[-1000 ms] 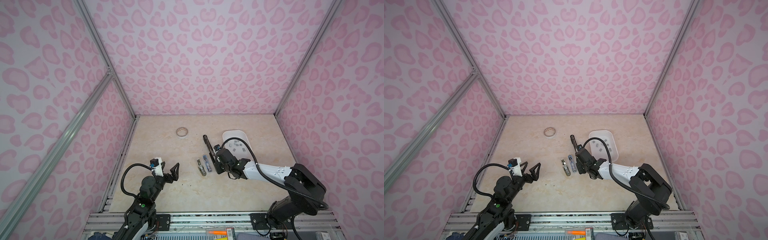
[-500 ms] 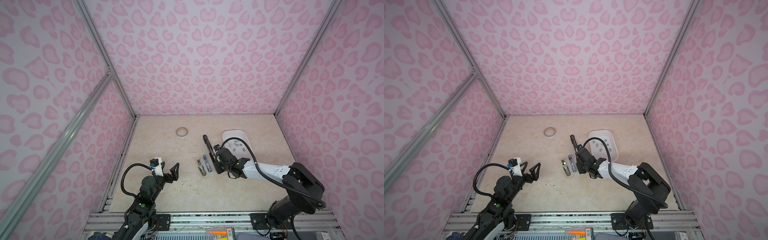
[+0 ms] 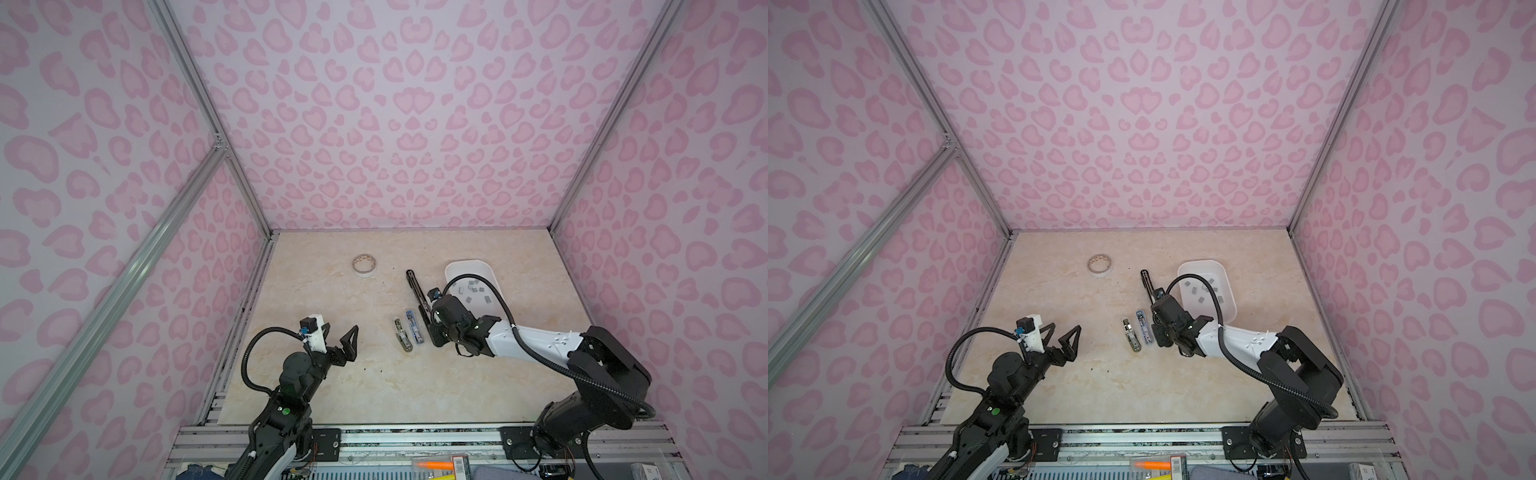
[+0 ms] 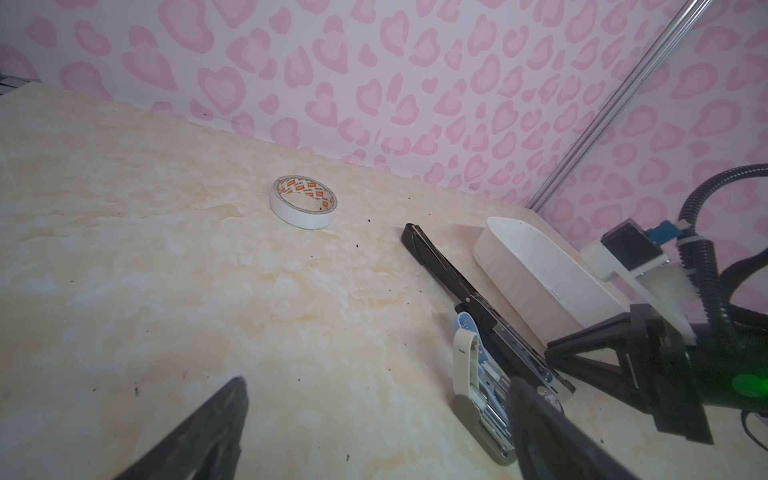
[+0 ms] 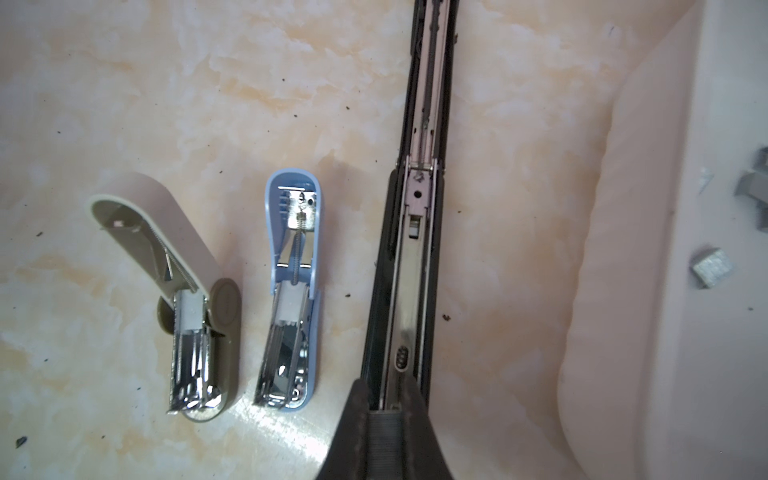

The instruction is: Load the staples into the stapler

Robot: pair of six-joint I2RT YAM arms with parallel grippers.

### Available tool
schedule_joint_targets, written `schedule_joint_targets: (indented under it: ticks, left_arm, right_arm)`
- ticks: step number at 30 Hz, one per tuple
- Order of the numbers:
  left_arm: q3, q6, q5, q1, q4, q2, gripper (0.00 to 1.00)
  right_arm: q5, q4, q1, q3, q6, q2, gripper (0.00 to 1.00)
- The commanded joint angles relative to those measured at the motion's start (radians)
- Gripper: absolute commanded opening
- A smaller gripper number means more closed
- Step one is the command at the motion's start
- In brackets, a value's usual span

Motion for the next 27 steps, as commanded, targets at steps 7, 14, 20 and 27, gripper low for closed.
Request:
schedule_joint_targets:
  ticks: [7, 14, 20, 27]
  left_arm:
    - [0.0, 0.007, 0.0, -0.001, 0.043, -0.004, 0.97]
    - [-0.001, 0.007, 0.0, -0.001, 0.042, -0.005, 0.97]
    - [0.0, 0.007, -0.001, -0.003, 0.042, -0.006, 0.97]
    - [-0.001, 0.007, -0.002, -0.002, 0.042, -0.008, 0.97]
  right_arm:
    - [0.019, -0.001, 0.0, 0.002, -0.004, 0.009, 0.05]
    - [0.024, -0.004, 0.0, 0.004, -0.004, 0.019, 0.05]
    - [0.024, -0.006, 0.0, 0.008, -0.004, 0.029, 0.05]
    - [0.024, -0.007, 0.0, 0.011, -0.004, 0.034, 0.05]
